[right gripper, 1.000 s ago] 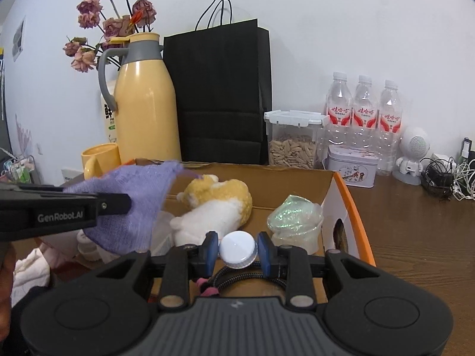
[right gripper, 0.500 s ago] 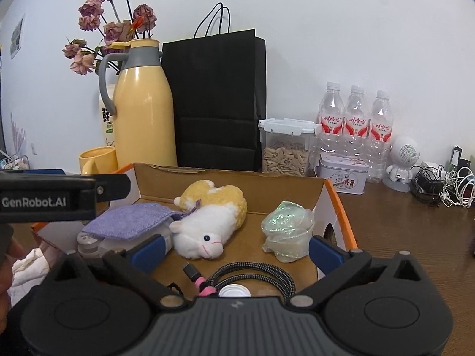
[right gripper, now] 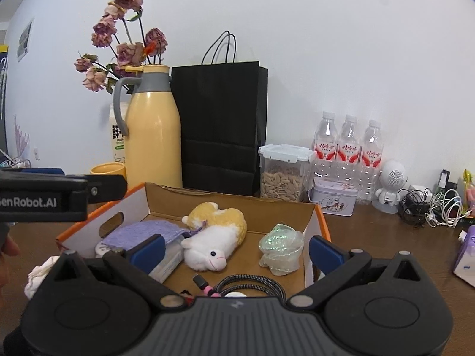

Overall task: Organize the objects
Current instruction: 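Withdraw both open tools from the carton toward the remaining items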

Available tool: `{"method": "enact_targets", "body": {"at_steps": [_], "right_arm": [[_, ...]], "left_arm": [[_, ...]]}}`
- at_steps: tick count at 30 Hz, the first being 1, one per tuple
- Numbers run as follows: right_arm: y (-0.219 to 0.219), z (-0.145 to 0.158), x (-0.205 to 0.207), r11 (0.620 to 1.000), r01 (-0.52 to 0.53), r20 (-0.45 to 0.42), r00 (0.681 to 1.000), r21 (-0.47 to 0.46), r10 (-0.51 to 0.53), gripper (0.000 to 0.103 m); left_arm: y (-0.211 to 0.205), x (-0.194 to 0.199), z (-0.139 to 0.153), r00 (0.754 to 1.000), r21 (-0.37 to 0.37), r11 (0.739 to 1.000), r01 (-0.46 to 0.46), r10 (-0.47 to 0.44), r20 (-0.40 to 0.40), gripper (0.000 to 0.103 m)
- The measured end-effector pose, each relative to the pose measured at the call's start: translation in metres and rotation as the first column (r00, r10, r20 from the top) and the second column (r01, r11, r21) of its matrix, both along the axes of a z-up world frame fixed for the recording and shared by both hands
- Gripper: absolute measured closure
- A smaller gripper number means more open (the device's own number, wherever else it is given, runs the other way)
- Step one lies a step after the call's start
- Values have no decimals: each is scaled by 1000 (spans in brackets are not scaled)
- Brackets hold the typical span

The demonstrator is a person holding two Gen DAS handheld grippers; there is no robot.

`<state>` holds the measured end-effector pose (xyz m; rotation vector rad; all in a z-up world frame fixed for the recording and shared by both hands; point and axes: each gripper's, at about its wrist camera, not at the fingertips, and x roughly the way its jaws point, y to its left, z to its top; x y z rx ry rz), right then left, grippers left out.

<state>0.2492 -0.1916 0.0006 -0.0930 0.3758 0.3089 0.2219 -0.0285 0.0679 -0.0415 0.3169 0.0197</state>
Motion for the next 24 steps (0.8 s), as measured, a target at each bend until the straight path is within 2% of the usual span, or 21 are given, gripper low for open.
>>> {"method": "enact_targets", "body": {"at_steps": [13, 24], "right_arm": [[-13, 2, -67, 1000, -5, -43, 999, -25, 4, 0], [-29, -24, -124, 998, -20, -141, 990, -56, 12, 0]], "left_arm": [[13, -63, 12, 1000, 22, 1000, -5, 5, -16, 0], [31, -114, -9, 996, 44, 999, -11, 15, -92, 0]]}}
